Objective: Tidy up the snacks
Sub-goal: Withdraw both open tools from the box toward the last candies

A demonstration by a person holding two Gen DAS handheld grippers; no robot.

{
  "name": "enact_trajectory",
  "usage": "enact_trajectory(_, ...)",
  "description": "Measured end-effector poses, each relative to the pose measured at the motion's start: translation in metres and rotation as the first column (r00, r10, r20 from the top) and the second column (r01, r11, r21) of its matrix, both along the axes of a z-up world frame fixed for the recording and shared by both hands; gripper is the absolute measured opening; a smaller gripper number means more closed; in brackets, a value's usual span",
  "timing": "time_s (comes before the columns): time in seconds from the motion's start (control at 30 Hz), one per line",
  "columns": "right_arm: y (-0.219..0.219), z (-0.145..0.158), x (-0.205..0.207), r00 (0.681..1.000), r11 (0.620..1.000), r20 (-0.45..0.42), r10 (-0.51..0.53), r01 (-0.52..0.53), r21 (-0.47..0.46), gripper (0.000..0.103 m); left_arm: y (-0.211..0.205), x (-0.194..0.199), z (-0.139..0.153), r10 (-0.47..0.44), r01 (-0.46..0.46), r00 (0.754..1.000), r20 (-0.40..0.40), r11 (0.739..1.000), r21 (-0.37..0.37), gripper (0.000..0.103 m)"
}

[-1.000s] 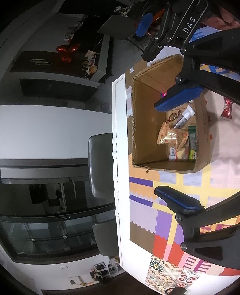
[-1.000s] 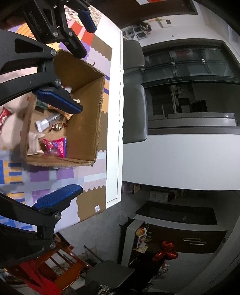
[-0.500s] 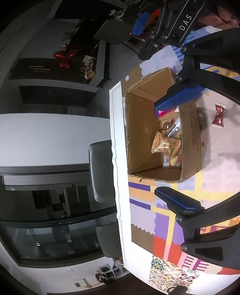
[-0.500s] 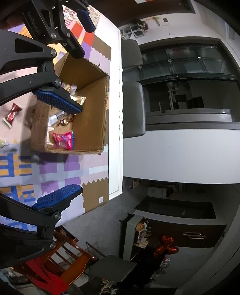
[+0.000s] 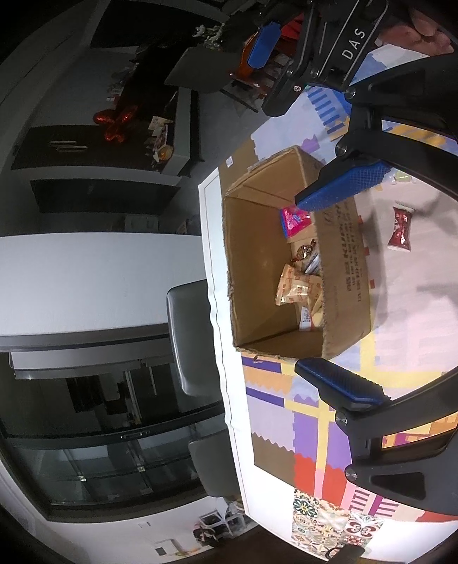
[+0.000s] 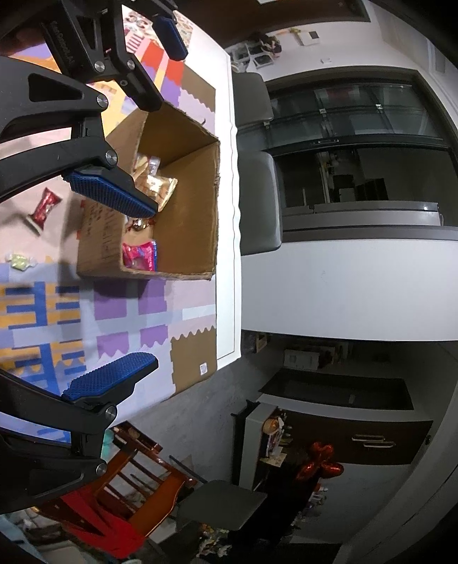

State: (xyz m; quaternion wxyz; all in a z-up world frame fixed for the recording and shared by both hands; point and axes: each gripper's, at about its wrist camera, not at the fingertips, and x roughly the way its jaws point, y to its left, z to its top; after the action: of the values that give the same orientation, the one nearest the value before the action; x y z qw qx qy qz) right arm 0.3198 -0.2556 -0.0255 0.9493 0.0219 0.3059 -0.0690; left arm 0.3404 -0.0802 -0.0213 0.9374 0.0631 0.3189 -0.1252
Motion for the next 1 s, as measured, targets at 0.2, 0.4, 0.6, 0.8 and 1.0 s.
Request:
enact_trajectory(0.2,-0.002,-0.008,-0.011,1.0,1.0,-0.011,-0.007,0.007,-0.008,0.08,-0.005,-0.008,-0.01,-0.029,0.029,1.0,-0.01,1.0,0.003,0.085)
enact_trajectory(0.4,-0.006,-0.017,-0.02,1.0,1.0,-0.025,-0.019,0.019,-0.011,0.08,-0.009,-0.016,-0.017,-0.056,0.056,0.998,-0.015,0.998,0.007,0.085)
enact_trajectory(0.6,-0.007,-0.027,-0.027,0.999,1.0,-0.039,-0.025,0.025,-0.009,0.08,-0.011,-0.023,-0.027,-0.07,0.07,0.997,-0.03,0.998,0.001,0.085)
enact_trajectory(0.8,-0.006,-0.037,-0.034,0.998,0.999,-0.049,-0.031,0.03,-0.026,0.08,-0.012,-0.027,-0.04,-0.082,0.082,0.996,-0.046,0.997,0.002,0.085)
enact_trajectory(1.0,-0.007,-0.05,-0.041,0.997,0.999,-0.065,-0.034,0.032,-0.032,0.08,-0.016,-0.033,-0.056,-0.096,0.096,0.994,-0.053,0.995,0.009,0.085)
